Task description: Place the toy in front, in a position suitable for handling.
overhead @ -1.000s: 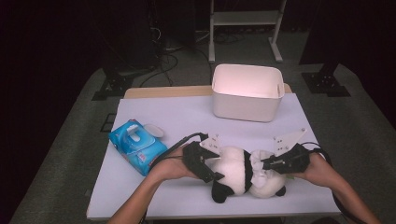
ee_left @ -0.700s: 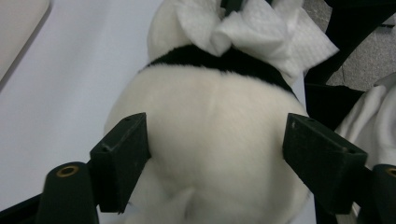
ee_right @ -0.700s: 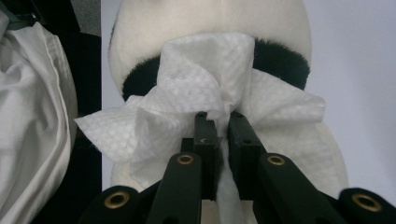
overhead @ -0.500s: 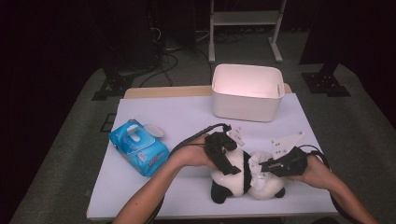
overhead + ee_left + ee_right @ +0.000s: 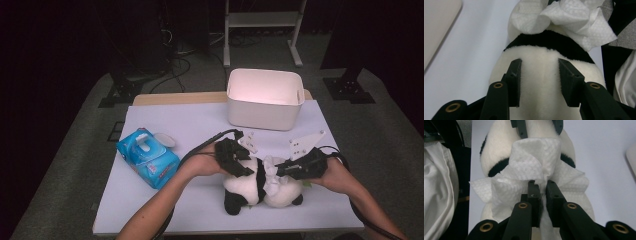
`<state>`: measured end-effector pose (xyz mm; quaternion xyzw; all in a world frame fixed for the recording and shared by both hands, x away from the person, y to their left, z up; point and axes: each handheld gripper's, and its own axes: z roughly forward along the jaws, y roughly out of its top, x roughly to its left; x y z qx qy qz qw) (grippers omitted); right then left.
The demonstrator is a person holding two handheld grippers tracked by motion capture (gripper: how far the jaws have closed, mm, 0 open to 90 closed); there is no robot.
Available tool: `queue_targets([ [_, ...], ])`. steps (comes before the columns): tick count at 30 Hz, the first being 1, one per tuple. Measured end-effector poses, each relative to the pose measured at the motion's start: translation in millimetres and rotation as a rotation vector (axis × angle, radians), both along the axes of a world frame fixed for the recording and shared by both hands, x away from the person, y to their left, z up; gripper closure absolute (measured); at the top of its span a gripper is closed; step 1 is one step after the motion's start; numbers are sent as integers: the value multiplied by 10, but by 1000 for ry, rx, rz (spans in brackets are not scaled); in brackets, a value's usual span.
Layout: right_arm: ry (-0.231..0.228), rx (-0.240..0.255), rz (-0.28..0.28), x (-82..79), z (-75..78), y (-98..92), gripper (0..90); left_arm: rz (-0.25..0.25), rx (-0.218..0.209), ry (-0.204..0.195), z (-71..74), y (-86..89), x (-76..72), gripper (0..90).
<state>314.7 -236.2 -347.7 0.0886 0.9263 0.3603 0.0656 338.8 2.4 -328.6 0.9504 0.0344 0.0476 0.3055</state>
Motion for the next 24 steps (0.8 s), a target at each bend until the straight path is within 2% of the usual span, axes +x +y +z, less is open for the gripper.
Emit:
queue_targets([
  [3,7,2,10,35,-13,50,827,-2,-3,12,-14,56,-21,607],
  [6,23,-1,19,31,-60,104,826,6,-20,27,-70,88,-40,561],
  [9,11,-18,27,-7,-72,128,827,8,-42,40,-120,107,-66,544],
  [12,3,-32,28,-57,-53,95,827,7,-42,27,-118,101,-107,542],
  [15,2,-32,18,-97,-34,21,828,7,-29,17,-103,98,-115,531],
  [20,25,-30,-31,-152,-44,-260,828,14,-41,34,-115,104,-103,518],
  [24,29,-56,-61,-213,-64,-451,827,15,-37,30,-118,104,-103,503],
])
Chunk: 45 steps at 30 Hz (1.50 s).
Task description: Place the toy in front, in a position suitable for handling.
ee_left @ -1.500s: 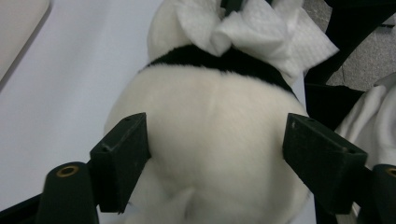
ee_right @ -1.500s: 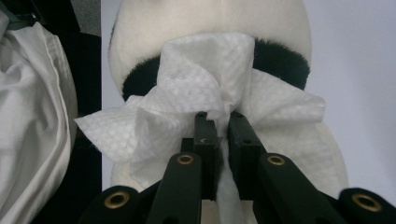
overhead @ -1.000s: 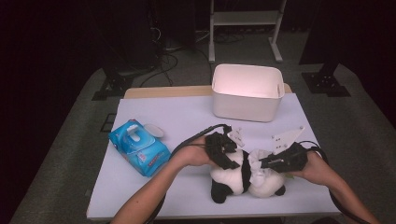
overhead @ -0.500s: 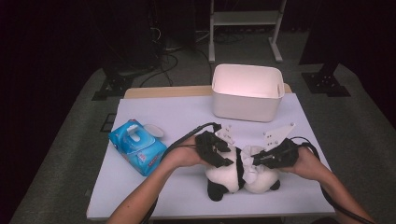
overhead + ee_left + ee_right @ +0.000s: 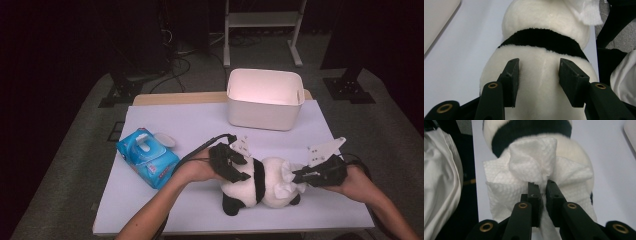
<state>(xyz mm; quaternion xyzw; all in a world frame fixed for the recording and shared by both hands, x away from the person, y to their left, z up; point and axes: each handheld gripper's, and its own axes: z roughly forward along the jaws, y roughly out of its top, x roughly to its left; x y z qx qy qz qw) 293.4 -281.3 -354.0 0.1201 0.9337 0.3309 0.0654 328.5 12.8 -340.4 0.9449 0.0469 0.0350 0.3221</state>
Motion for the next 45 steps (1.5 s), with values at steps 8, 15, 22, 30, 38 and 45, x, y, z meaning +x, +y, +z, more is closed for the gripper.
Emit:
queue_targets([
  [8,-10,8,-8,-47,23,-38,753,5,5,-1,-1,-4,-3,478],
  [15,-12,18,3,-10,62,112,630,7,-1,-3,-7,-1,-15,465],
  [22,-21,13,34,18,73,347,561,8,-2,-8,-12,-11,-28,448],
  [30,-63,-10,63,63,8,644,637,6,8,-21,-17,-20,-44,438],
  [38,-65,-7,87,25,27,549,819,5,-8,-20,-25,-9,-59,438],
  [45,-19,35,19,-31,-29,209,820,1,-4,-18,-9,-8,-57,433],
])
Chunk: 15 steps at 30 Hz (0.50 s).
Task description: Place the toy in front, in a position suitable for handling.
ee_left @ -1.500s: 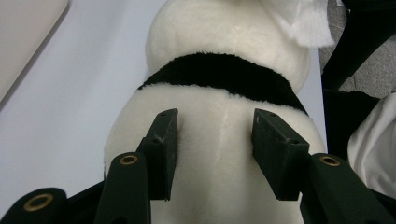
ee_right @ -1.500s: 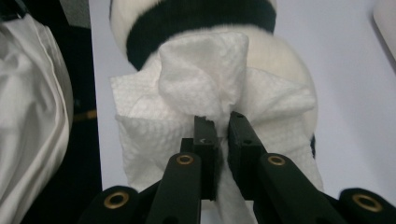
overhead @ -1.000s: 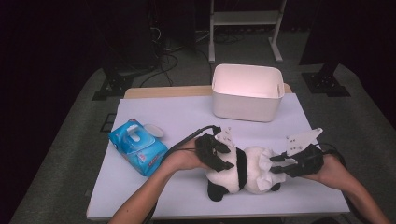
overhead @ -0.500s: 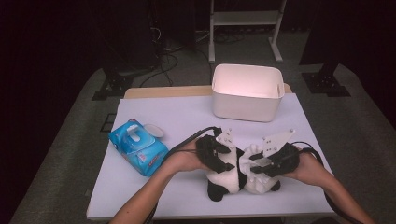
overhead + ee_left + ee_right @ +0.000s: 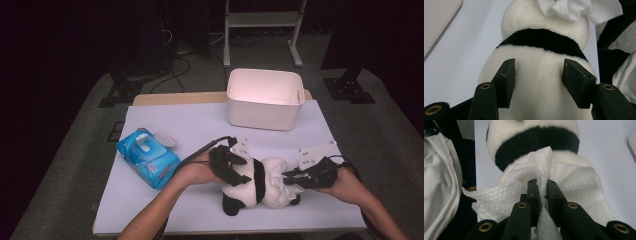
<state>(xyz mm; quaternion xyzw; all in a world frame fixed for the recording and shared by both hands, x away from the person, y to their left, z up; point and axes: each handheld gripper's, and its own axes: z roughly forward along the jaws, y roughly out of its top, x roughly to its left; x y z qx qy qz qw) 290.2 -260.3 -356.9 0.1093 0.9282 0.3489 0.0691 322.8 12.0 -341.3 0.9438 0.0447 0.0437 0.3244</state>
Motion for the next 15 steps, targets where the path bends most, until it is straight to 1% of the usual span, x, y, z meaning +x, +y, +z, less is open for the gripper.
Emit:
queue_targets([
  [1,-2,4,-4,-5,-9,-44,820,1,0,0,5,-1,-1,430],
  [3,7,9,-26,-22,-24,-126,821,-4,2,-6,25,9,6,412],
  [6,7,13,-39,-31,-37,-193,822,6,-1,-4,72,53,28,385],
  [9,5,7,-52,-29,-39,-241,822,16,9,1,104,119,39,363],
  [12,11,12,-54,-14,-33,-260,822,27,15,17,77,164,46,344],
  [15,2,9,-47,-4,-4,-205,822,27,24,18,24,164,46,346],
])
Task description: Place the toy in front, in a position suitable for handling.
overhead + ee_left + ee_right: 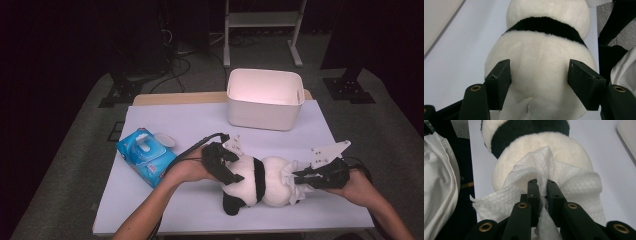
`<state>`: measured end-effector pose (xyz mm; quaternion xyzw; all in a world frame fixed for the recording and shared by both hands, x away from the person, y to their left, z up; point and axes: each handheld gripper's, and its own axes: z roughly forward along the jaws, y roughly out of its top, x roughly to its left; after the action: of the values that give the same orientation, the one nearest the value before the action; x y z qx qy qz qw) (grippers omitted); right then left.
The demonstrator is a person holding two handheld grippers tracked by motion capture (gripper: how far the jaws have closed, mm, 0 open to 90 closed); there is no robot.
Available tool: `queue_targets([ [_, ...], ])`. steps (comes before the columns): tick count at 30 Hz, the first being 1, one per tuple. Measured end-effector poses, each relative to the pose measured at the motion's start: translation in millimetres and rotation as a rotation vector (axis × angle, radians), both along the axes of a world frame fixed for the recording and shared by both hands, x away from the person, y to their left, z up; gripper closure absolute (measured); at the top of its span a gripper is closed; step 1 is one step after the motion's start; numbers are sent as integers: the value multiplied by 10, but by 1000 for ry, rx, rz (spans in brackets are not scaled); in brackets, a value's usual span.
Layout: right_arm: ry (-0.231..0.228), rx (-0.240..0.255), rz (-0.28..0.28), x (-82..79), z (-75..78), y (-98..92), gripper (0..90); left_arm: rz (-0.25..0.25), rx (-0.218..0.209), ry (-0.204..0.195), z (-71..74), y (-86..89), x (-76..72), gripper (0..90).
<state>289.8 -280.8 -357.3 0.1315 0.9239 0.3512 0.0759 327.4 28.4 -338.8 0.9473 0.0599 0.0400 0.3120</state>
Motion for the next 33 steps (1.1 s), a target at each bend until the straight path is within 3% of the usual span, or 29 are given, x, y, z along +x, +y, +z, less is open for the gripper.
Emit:
queue_targets([
  [16,-19,-17,136,217,48,711,820,3,-6,-17,-95,-21,-66,362],
  [21,-18,-1,108,197,54,575,820,10,-28,-6,-118,-1,-71,367],
  [33,21,75,-23,38,-88,-48,819,14,-33,-5,-127,5,-82,370],
])
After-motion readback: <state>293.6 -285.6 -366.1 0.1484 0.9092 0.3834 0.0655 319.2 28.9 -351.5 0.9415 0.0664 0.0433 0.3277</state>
